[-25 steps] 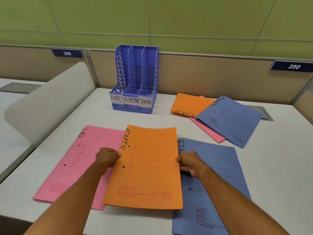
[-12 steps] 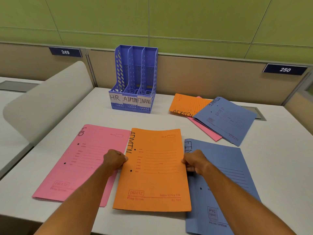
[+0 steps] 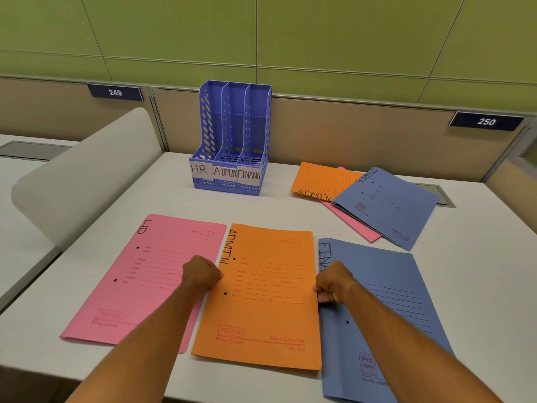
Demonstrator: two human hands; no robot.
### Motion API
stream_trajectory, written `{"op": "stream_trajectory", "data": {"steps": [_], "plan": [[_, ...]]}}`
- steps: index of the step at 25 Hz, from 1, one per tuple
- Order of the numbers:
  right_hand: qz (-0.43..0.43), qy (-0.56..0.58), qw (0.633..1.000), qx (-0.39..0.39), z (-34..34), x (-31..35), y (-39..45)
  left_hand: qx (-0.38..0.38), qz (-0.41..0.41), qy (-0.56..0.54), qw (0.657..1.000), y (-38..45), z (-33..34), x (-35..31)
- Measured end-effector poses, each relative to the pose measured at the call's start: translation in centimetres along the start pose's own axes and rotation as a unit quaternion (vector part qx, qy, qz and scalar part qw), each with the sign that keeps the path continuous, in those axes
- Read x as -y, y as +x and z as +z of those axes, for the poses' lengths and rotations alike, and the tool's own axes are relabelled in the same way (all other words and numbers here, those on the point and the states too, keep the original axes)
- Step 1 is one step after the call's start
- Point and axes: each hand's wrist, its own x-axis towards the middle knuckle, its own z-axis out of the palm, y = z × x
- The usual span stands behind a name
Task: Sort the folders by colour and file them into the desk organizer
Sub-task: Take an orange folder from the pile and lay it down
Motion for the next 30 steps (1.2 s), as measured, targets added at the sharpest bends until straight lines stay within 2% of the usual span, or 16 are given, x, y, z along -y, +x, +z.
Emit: {"op": "stream_trajectory", "data": {"steps": [6, 9, 12, 15, 17, 20, 24, 30], "plan": [[-0.007, 0.07, 0.997, 0.01, -0.1, 0.2, -0.7, 0.006, 0.005, -0.005, 1.0, 0.5, -0.4, -0.1], [-0.042, 0.092, 0.995, -0.006, -0.5, 0.6, -0.6, -0.003, 0.045, 0.042, 0.998, 0.8, -0.1, -0.6], [-0.117, 0.008, 0.992, -0.052, -0.8, 0.7, -0.1, -0.02, 0.129, 0.119, 0.984, 0.5, 0.9, -1.5], [-0.213, -0.126, 0.964, -0.103, -1.3, 0.6, -0.7, -0.002, 0.186, 0.196, 0.963, 0.3, 2.5, -2.9], [-0.242, -0.208, 0.941, -0.114, -2.1, 0.1, -0.4, -0.001, 0.233, 0.252, 0.939, 0.0, 3.9, -4.3], [-0.251, -0.289, 0.914, -0.136, -3.8, -0.7, 0.3, 0.0, 0.297, 0.292, 0.909, -0.7, 6.3, -6.7], [-0.259, -0.342, 0.883, -0.19, -6.6, -1.9, 1.8, 0.006, 0.364, 0.321, 0.874, -1.6, 9.6, -9.9], [-0.258, -0.354, 0.871, -0.221, -11.1, -3.1, 5.1, 0.011, 0.399, 0.376, 0.836, -1.6, 14.7, -14.1]]}}
